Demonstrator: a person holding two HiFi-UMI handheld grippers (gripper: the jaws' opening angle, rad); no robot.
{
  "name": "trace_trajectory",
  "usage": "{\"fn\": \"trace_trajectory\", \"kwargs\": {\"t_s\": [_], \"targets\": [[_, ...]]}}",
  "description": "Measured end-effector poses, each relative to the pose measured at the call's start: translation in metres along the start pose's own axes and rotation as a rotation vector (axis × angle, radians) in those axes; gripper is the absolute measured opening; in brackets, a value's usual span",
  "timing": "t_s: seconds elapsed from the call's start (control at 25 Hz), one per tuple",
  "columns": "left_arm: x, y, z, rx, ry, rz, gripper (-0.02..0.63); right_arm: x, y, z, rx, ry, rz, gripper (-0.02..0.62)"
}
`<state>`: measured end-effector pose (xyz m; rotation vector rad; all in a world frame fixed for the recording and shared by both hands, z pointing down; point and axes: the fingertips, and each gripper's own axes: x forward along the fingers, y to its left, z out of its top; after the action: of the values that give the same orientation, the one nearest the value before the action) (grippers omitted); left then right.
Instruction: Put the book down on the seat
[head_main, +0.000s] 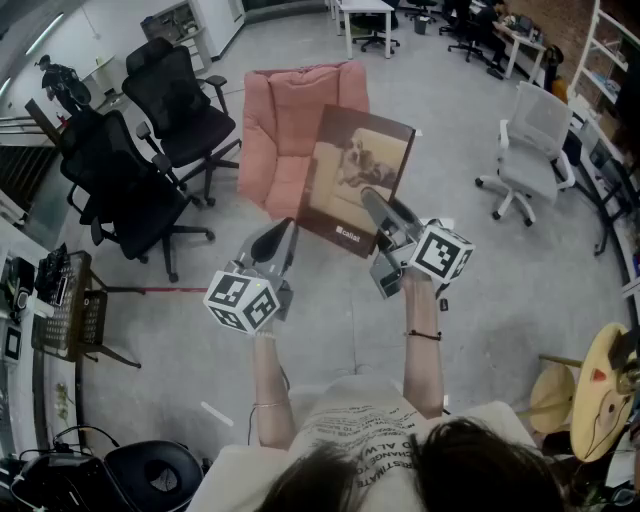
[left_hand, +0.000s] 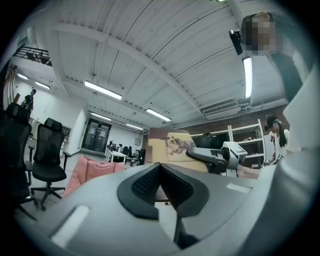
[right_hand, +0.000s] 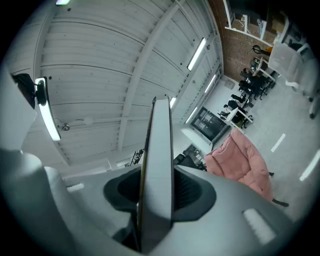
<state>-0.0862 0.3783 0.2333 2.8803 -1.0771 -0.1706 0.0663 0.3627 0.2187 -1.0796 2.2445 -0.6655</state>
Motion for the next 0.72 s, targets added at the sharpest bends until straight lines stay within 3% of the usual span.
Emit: {"fn": "trace_trajectory", "kwargs": {"t_s": [0.72], "targets": [[-0.0049,0.0031,-0.0019,0.006,0.004,0.015,-0.003,0.0028,0.0007,-0.0007,0.035,-0.012,0.024,0.15]]}}
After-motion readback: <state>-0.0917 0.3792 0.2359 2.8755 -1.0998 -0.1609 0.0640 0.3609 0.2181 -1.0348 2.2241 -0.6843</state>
